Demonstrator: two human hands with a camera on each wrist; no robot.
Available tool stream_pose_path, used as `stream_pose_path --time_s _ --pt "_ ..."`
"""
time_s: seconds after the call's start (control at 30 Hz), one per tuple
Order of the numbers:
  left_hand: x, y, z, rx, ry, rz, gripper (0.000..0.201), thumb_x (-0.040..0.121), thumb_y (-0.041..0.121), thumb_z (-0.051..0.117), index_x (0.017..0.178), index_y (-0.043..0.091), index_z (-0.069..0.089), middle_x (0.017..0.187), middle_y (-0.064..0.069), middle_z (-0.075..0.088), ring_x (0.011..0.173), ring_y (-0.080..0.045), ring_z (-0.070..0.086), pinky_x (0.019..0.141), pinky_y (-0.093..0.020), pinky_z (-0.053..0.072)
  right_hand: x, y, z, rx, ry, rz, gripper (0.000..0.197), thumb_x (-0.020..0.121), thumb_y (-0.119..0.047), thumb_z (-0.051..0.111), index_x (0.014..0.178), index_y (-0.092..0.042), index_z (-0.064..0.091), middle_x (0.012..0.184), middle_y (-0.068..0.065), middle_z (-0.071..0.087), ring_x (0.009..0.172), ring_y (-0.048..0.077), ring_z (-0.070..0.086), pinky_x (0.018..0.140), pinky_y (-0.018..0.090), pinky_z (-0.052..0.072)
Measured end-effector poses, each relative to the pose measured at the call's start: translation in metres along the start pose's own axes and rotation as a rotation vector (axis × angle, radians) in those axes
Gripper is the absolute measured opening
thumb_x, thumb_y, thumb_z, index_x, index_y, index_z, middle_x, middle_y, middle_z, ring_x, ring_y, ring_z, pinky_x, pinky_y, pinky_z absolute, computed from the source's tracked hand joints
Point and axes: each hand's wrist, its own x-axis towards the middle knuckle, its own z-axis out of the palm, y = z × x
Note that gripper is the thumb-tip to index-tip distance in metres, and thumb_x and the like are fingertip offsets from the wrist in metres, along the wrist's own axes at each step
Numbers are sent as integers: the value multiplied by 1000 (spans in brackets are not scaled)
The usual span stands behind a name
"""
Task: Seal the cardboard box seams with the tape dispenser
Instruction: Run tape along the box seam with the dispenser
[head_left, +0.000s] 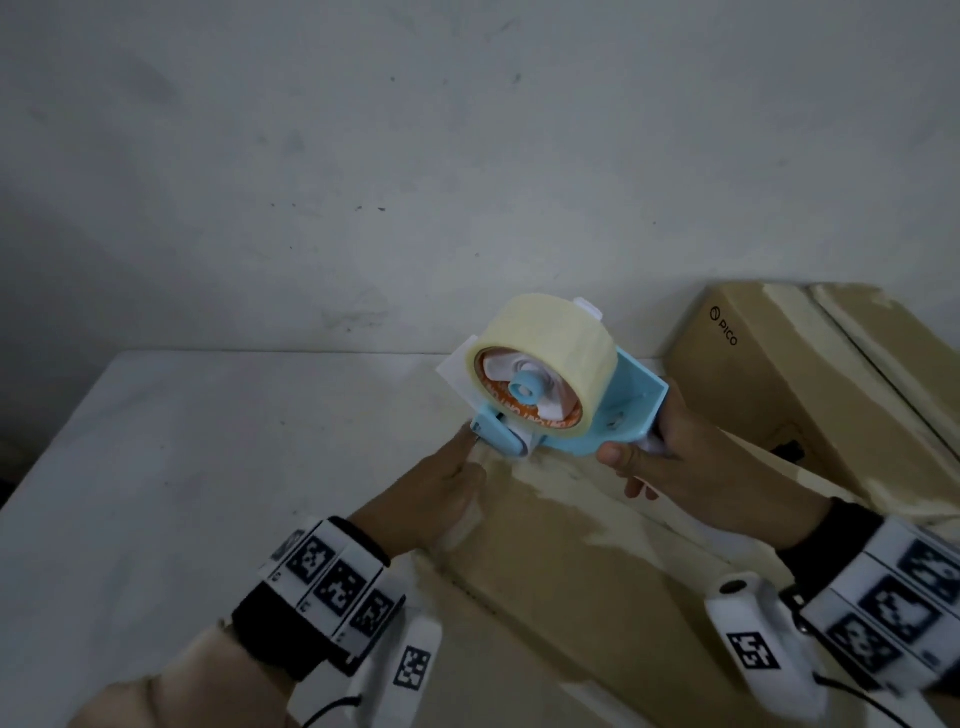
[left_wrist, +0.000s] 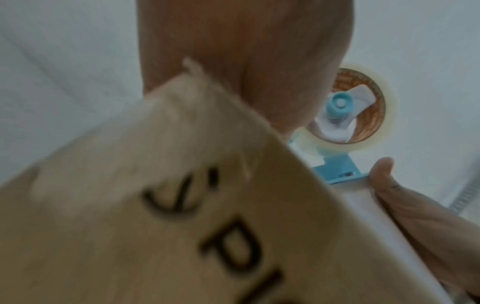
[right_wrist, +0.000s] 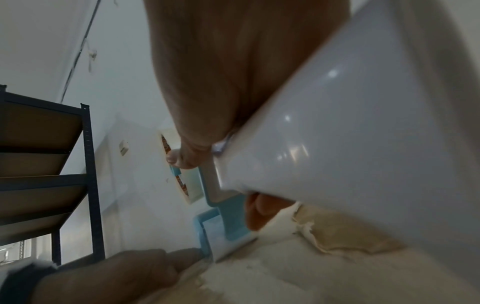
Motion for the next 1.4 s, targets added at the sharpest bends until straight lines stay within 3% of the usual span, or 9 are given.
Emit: stream_pose_path --time_s 0.07,0.13,0.3,0.47,0.63,1.0,1.1,1.2,1.4 --pt "-4 -2 7 6 68 -25 48 99 21 27 145 34 18 119 -11 56 102 -22 52 90 -33 39 0 -2 1 15 -14 9 78 71 -53 66 125 -9 31 91 -9 50 63 -7 55 52 22 49" --pt "-4 -1 9 21 108 -65 44 101 32 23 144 36 21 126 -14 56 108 -25 54 87 -28 36 -1 -5 3 -2 -1 7 75 64 -47 60 123 -11 31 90 -9 49 56 -9 52 48 21 47" --pt "-3 2 11 123 142 -110 46 98 43 18 143 35 25 127 -14 57 111 -30 55 83 -27 36 1 -8 5 -58 -9 12 76 59 -54 59 119 -19 29 91 -8 50 54 -11 51 46 20 44" --pt "-7 8 14 124 219 -177 49 96 51 18 139 34 36 138 -7 50 121 -26 49 92 -29 32 2 -6 3 -94 6 16 52 81 -29 65 112 -21 24 83 -9 49 59 1 48 45 22 44" --pt "-2 5 15 136 244 -221 48 98 48 19 140 30 36 143 -7 45 127 -26 45 105 -34 30 -5 -3 -2 -117 -12 -19 53 79 -32 66 112 -23 25 83 -13 50 59 -8 53 46 11 41" --pt "-5 13 19 357 292 -241 46 99 43 18 142 33 30 146 -8 40 129 -27 43 104 -34 32 -39 23 -31 -74 -53 -55 81 61 -55 59 123 -9 34 78 -9 51 49 -7 53 44 19 43" --pt "-9 21 36 710 354 -137 48 100 36 15 147 29 14 157 2 14 142 -18 23 111 -36 29 -36 21 -33 -64 -52 -58 79 62 -57 59 121 -12 32 79 -8 49 47 -5 51 44 23 44" --pt "-11 21 51 784 361 -87 56 94 36 7 148 25 7 158 6 1 146 -13 3 113 -35 21 -36 22 -34 -78 -63 -36 56 79 -39 62 118 -20 26 83 -9 49 51 -3 51 45 21 45" --pt "-4 24 47 627 406 -126 48 100 27 21 147 31 15 157 13 9 136 -19 34 107 -35 32 -35 20 -34 -107 -51 -61 55 80 -35 64 114 -18 24 80 -6 49 47 -6 51 40 17 43"
